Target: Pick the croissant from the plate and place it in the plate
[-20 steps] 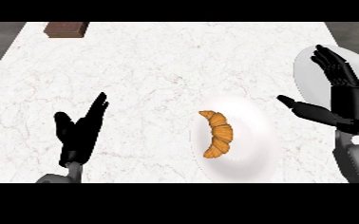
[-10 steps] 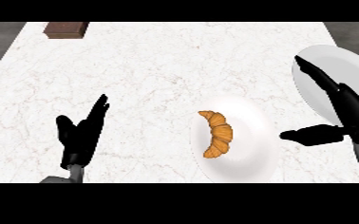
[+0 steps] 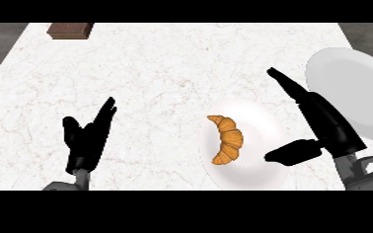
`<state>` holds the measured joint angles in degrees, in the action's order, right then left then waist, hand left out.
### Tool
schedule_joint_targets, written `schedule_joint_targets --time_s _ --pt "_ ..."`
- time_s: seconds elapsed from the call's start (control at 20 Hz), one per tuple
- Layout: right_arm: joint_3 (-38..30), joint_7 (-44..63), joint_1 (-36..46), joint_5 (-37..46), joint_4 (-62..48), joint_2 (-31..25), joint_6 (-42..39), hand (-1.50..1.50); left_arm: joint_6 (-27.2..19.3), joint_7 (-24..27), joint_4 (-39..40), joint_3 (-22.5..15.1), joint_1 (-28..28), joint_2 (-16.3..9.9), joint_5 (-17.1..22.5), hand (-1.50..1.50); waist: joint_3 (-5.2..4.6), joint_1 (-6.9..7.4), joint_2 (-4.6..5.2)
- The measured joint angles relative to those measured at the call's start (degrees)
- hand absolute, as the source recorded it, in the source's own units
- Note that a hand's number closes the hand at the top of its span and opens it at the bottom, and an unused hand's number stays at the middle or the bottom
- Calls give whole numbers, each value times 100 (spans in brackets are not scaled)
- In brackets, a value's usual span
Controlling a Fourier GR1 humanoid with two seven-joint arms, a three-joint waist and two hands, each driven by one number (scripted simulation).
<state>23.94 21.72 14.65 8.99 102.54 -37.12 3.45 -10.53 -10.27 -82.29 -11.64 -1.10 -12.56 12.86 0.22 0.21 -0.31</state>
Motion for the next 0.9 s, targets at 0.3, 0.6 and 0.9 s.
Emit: schedule_joint_targets --time_s 0.3,0.6,0.9 --pt "445 686 -22 822 -3 578 -62 -150 87 -31 -44 69 59 56 -51 0 2 -2 4" --pt "563 923 -189 1107 -66 1036 -420 -150 207 17 -143 166 186 89 -124 0 5 -6 6" --pt "683 936 -207 1673 -372 1686 -468 -150 246 -53 -110 237 112 217 -249 0 0 -8 10"
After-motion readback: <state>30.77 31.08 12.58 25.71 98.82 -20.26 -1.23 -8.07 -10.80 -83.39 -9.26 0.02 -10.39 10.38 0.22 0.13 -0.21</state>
